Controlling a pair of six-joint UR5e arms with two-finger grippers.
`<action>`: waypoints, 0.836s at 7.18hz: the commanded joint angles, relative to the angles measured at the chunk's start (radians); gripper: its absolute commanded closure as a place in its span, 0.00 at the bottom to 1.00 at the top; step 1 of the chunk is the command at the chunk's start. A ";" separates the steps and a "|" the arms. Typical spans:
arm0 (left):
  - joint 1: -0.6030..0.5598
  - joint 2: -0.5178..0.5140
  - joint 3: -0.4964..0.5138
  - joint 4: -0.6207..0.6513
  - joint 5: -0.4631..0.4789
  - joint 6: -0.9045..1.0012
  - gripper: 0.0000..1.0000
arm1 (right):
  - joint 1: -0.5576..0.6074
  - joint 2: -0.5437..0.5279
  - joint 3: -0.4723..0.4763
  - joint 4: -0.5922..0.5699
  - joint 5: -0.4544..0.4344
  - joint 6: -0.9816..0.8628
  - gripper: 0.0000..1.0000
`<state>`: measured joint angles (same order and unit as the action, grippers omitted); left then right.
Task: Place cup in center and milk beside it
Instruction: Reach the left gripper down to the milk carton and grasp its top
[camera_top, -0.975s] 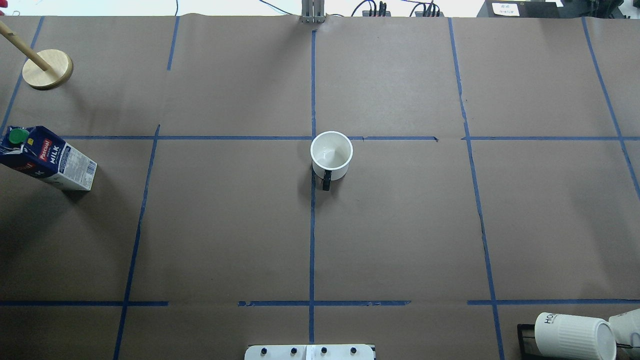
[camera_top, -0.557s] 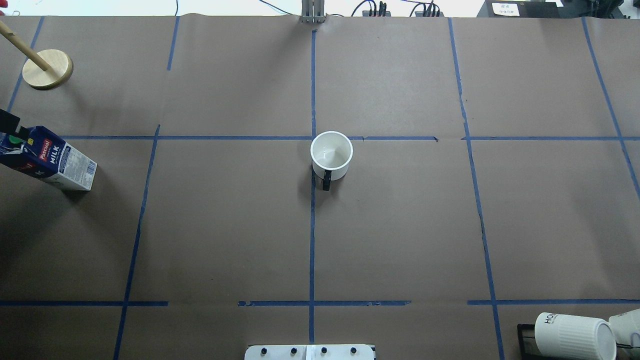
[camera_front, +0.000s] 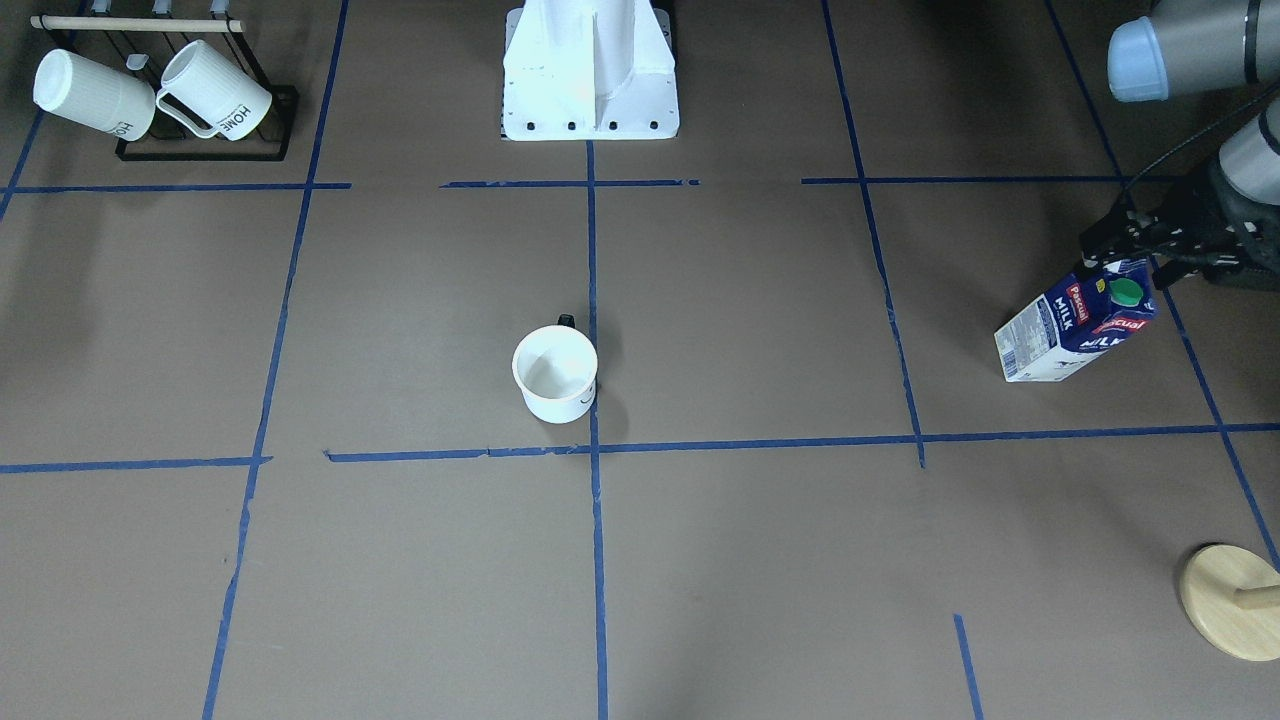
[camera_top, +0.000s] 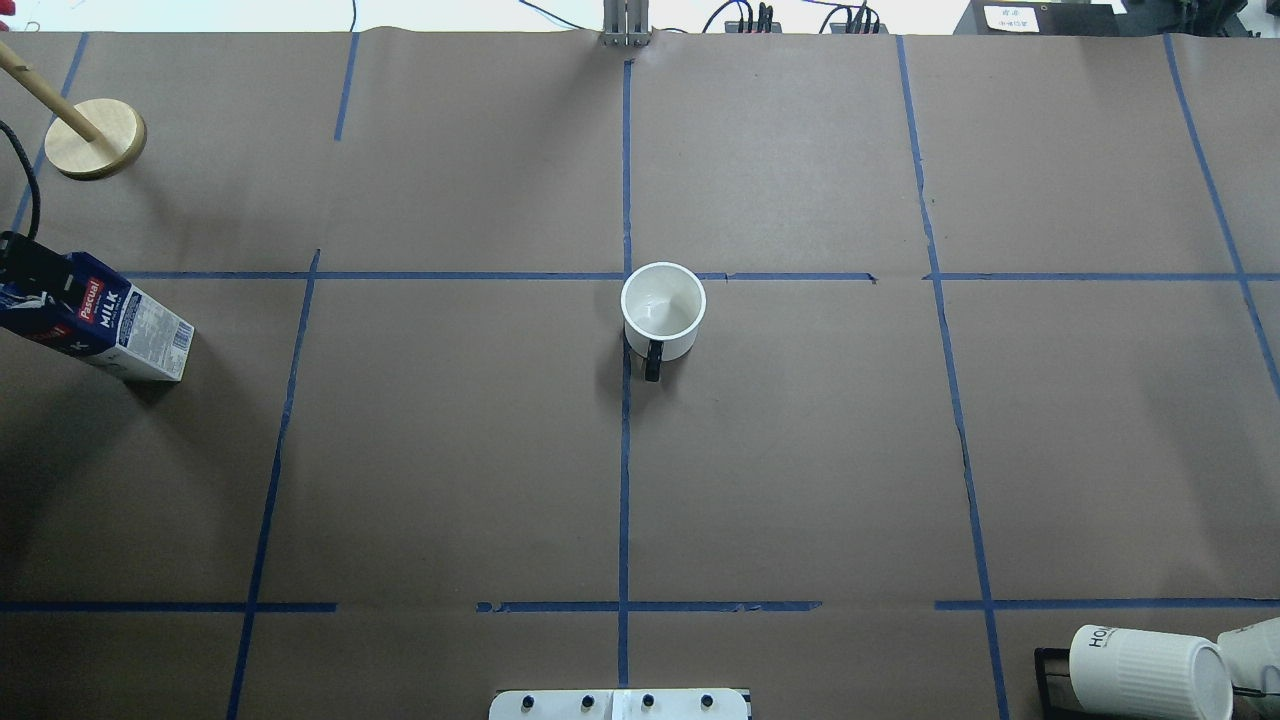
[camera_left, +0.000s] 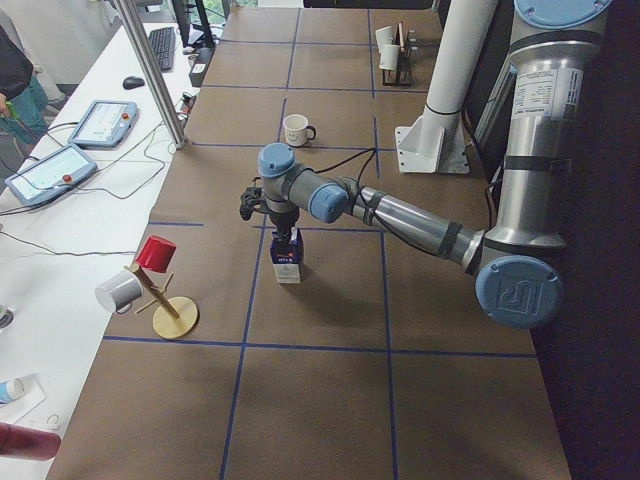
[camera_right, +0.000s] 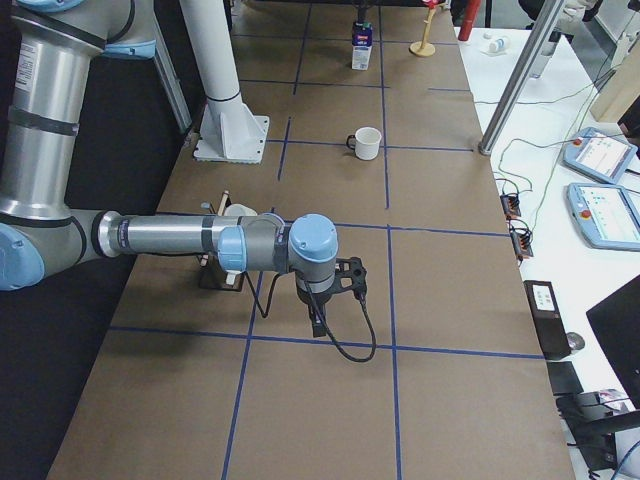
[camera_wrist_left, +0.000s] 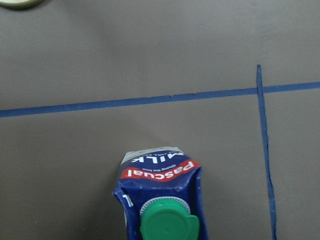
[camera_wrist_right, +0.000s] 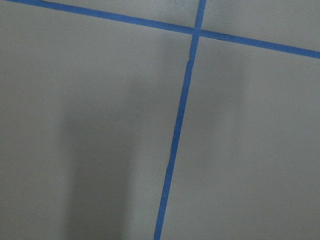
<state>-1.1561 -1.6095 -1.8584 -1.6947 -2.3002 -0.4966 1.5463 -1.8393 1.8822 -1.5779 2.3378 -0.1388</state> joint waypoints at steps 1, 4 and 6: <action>0.016 -0.001 0.012 -0.011 0.024 0.000 0.14 | 0.000 0.000 0.000 -0.001 0.000 -0.004 0.00; 0.023 -0.027 0.010 -0.013 0.025 -0.006 0.56 | 0.000 0.000 -0.002 -0.001 0.000 -0.002 0.00; 0.023 -0.113 0.005 0.033 0.025 -0.016 0.56 | 0.000 0.000 -0.002 0.001 0.000 -0.002 0.00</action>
<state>-1.1339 -1.6704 -1.8492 -1.6930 -2.2751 -0.5060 1.5463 -1.8392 1.8808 -1.5775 2.3377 -0.1412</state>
